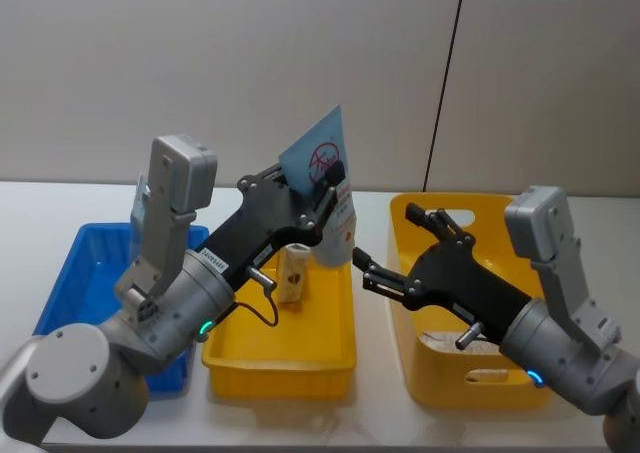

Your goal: Bimanual collaborative sorting of washing and personal care products

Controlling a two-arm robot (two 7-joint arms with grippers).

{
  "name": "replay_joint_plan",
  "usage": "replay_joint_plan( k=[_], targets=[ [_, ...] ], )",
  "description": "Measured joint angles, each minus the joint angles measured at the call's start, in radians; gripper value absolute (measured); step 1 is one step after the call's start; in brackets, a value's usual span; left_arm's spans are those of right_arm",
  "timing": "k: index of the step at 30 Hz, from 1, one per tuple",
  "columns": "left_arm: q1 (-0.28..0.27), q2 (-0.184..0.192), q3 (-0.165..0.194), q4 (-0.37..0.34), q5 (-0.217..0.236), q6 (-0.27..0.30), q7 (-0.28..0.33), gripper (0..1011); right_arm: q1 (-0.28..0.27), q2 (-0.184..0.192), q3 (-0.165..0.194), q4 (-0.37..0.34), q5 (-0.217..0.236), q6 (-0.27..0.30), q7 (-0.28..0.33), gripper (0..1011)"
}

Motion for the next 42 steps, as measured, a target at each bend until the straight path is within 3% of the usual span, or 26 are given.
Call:
replay_joint_plan(
  k=[42],
  targets=[
    [-0.008, 0.003, 0.022, -0.010, -0.003, 0.000, -0.013, 254, 0.055, -0.006, -0.047, 0.051, 0.021, -0.009, 0.036, 1002]
  ],
)
